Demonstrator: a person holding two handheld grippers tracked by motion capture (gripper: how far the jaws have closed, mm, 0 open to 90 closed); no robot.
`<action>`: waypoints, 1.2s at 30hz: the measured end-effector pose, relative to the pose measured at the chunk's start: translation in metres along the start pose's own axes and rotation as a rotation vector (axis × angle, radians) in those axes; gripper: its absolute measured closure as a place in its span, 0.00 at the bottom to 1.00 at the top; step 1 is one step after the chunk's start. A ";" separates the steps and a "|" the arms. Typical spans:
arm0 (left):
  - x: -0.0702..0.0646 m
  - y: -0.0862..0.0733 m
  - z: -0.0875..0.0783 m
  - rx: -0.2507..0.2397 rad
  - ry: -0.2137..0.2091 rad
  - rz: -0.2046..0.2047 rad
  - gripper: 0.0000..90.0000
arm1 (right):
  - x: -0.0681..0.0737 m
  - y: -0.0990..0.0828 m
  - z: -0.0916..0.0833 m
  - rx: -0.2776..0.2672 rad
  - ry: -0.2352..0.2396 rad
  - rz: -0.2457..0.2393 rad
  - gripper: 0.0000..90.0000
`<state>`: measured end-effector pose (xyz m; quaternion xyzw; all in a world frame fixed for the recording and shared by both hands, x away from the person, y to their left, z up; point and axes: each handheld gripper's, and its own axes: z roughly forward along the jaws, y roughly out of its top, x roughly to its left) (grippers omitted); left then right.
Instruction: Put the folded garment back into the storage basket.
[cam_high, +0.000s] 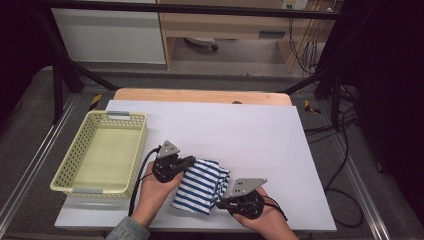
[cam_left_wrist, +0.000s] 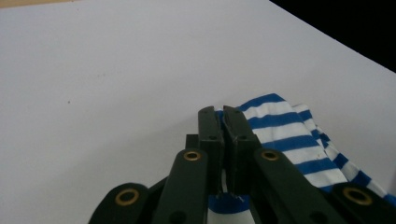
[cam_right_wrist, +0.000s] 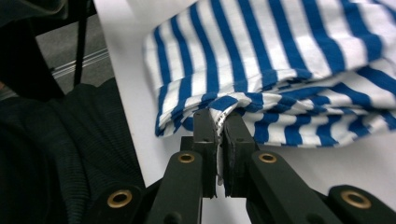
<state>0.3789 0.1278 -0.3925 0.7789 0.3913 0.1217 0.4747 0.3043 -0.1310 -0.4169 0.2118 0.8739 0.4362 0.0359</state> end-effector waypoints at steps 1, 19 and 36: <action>0.000 0.005 -0.001 0.001 0.003 0.006 0.96 | 0.000 0.000 0.000 0.000 0.000 0.000 0.96; 0.017 0.027 -0.023 0.022 0.037 -0.003 0.96 | -0.012 0.041 0.000 0.010 0.075 -0.006 0.96; 0.027 0.035 -0.033 0.026 0.051 -0.015 0.96 | -0.014 0.073 0.006 0.076 0.098 -0.065 0.96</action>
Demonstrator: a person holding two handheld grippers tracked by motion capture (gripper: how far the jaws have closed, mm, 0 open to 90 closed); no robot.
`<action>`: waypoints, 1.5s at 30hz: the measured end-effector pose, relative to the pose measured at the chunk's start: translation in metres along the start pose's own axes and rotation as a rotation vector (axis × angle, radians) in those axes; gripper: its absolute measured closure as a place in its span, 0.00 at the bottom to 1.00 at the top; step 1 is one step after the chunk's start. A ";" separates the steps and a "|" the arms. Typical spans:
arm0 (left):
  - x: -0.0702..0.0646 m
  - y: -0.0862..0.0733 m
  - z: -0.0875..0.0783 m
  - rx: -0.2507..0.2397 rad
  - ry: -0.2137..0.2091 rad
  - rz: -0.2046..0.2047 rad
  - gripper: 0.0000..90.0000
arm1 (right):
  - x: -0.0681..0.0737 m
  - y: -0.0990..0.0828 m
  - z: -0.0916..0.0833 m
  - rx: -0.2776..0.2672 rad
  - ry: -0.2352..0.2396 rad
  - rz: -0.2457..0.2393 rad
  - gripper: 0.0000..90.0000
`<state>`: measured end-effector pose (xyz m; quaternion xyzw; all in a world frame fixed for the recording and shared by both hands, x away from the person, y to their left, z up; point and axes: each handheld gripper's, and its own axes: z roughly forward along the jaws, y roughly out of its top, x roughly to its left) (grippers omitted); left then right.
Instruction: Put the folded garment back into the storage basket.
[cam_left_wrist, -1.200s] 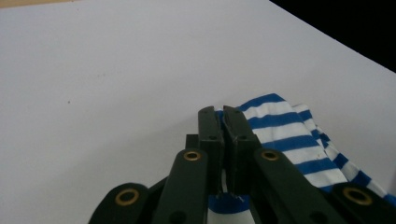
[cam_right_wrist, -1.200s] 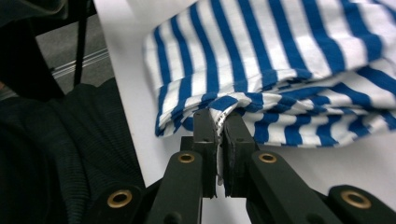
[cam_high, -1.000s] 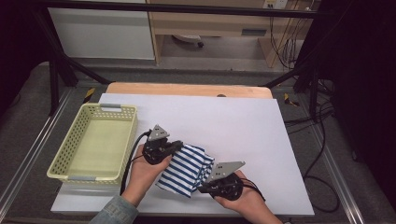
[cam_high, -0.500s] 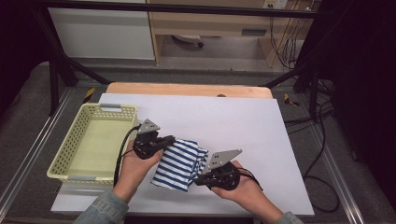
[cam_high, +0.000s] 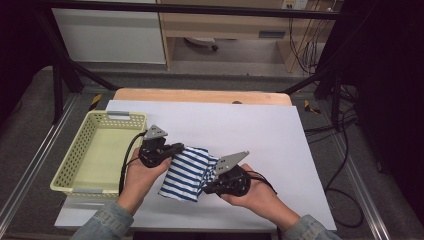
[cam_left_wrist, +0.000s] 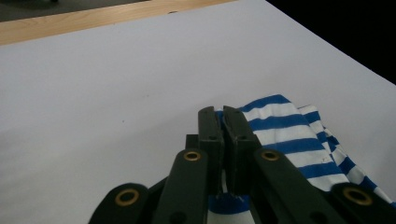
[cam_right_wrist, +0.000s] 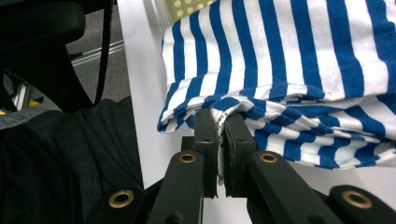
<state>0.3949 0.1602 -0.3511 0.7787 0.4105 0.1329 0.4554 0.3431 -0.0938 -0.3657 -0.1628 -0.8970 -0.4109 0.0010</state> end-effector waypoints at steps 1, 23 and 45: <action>0.002 0.001 -0.001 0.003 0.004 0.003 0.96 | 0.000 0.003 0.000 0.004 0.000 -0.002 0.96; 0.038 0.040 -0.040 -0.035 0.069 0.009 0.96 | -0.014 0.057 0.003 -0.041 0.035 -0.008 0.96; 0.056 0.041 -0.059 -0.008 0.128 0.032 0.96 | -0.025 0.084 0.018 -0.042 0.035 -0.012 0.96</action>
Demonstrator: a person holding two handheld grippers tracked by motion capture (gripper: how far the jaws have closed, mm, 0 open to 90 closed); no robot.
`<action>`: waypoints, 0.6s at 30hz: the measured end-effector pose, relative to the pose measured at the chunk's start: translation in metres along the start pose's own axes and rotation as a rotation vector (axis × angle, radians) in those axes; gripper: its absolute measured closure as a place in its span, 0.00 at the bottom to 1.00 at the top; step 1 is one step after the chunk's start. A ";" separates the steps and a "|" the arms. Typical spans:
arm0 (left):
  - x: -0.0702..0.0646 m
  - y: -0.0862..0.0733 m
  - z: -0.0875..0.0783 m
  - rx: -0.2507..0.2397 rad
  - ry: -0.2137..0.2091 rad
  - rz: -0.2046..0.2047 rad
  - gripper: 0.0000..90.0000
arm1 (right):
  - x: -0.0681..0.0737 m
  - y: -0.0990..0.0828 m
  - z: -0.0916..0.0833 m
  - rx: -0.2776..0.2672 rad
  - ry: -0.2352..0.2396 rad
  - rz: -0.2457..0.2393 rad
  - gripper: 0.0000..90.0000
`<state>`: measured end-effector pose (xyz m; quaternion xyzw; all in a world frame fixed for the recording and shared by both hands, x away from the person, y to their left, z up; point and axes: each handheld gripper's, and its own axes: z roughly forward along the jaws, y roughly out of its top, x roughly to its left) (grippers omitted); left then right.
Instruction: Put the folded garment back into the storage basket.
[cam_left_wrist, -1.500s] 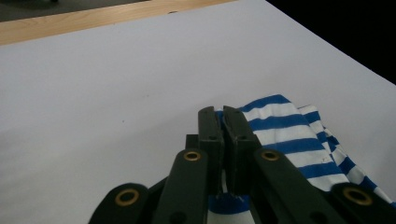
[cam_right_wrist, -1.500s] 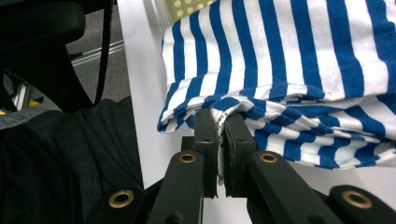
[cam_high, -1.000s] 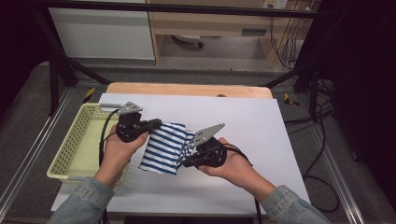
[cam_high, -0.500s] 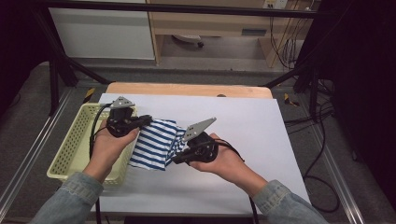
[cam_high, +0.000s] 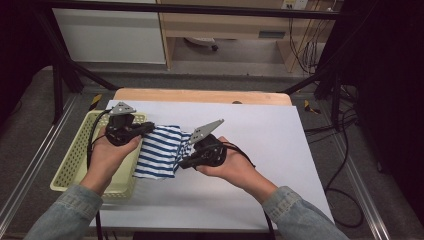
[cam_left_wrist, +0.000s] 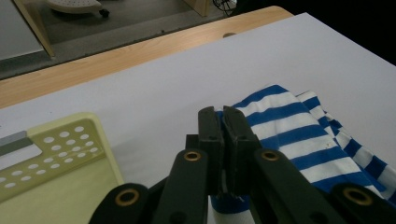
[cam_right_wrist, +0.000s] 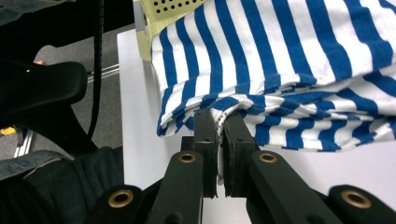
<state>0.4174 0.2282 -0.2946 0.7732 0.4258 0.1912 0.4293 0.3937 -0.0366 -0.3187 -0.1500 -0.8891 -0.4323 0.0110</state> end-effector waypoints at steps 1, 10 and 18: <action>0.001 0.002 -0.002 0.001 0.002 0.001 0.96 | -0.001 0.002 0.000 -0.002 -0.002 0.000 0.96; 0.012 0.021 -0.014 -0.018 0.032 0.015 0.96 | -0.004 0.024 -0.003 -0.021 -0.026 -0.022 0.96; 0.023 0.030 -0.011 -0.012 0.053 0.000 0.96 | -0.009 0.040 0.009 0.006 -0.045 -0.038 0.96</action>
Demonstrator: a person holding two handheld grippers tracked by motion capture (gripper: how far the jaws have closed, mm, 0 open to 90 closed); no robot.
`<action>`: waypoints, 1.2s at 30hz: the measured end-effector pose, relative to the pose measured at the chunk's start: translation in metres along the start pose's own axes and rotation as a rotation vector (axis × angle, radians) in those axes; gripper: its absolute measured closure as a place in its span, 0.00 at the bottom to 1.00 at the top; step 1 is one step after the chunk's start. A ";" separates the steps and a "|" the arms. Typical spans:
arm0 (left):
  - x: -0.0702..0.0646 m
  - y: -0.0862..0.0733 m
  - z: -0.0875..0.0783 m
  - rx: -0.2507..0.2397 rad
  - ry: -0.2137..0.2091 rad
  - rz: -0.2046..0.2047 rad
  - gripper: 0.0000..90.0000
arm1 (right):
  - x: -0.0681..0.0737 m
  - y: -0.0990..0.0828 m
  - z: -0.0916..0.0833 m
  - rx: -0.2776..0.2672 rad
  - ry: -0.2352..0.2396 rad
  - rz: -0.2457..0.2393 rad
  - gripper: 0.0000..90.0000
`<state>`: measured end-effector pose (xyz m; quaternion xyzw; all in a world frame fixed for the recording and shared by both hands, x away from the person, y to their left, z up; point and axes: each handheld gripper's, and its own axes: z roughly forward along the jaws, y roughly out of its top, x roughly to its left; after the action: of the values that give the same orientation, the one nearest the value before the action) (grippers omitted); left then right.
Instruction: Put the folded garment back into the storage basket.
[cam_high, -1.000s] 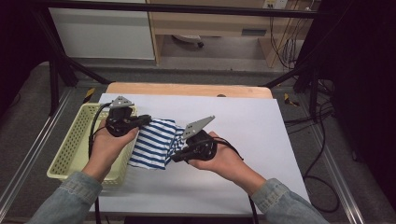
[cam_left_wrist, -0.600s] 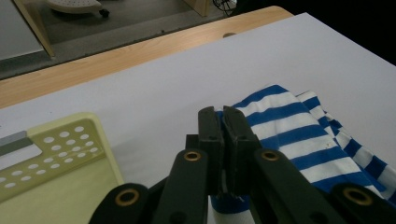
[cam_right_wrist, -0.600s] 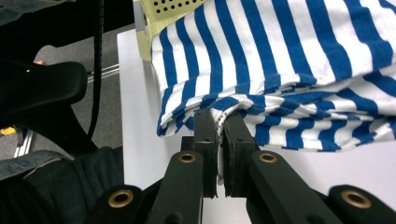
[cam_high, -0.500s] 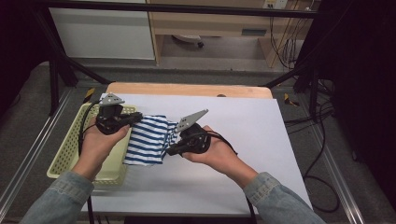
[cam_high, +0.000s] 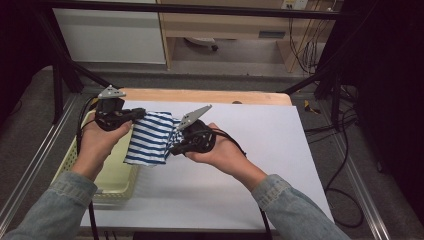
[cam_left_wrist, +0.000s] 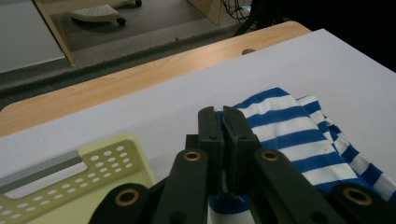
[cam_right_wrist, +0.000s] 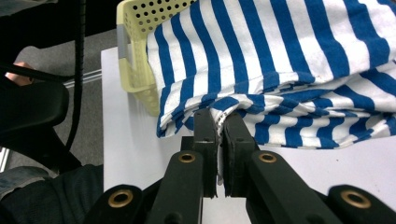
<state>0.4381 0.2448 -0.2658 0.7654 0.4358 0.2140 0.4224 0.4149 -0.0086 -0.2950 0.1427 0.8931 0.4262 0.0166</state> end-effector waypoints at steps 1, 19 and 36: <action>0.001 0.002 -0.001 -0.002 0.005 0.001 0.96 | 0.000 0.002 0.002 -0.001 -0.002 0.004 0.96; 0.031 0.012 -0.023 0.013 0.042 -0.007 0.96 | 0.007 0.042 0.022 -0.032 0.015 -0.034 0.96; 0.053 0.001 -0.033 0.023 0.112 -0.029 0.96 | 0.000 0.051 0.061 -0.078 0.006 -0.031 0.96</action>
<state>0.4439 0.3047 -0.2492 0.7506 0.4722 0.2455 0.3915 0.4365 0.0675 -0.2949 0.1267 0.8779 0.4611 0.0259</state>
